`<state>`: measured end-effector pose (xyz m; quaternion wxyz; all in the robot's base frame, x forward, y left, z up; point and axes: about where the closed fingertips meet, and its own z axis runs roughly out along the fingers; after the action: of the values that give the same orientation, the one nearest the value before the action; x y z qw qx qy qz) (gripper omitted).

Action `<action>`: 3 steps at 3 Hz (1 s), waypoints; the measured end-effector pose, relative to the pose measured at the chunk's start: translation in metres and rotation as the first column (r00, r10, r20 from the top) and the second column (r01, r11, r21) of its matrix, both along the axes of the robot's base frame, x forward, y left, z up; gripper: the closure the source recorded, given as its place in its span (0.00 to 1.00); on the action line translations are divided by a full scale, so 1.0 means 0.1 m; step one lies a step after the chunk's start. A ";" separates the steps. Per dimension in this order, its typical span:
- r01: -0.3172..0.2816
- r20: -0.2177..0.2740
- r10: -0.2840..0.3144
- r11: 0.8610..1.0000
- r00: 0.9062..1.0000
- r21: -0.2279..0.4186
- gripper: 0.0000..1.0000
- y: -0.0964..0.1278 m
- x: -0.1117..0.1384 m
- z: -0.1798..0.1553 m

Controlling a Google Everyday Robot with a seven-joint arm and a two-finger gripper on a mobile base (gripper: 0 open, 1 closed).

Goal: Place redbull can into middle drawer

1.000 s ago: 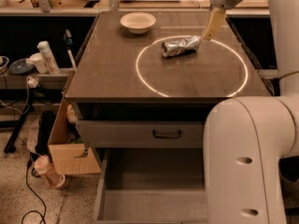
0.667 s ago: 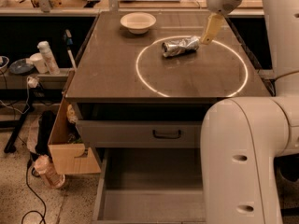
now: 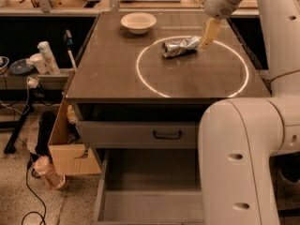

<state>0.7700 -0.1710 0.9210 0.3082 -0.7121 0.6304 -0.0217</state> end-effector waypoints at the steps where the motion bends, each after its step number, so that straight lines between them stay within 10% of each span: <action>1: -0.009 0.001 0.009 1.000 1.000 0.006 0.00 0.05 0.03 -0.04; 3: -0.046 -0.041 0.047 0.999 0.998 0.016 0.00 0.27 0.11 -0.30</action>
Offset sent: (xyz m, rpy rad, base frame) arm 0.0455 0.0168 0.0013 0.0001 0.0059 0.0626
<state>0.7807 -0.1437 0.8910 0.3009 -0.7244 0.6202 0.0050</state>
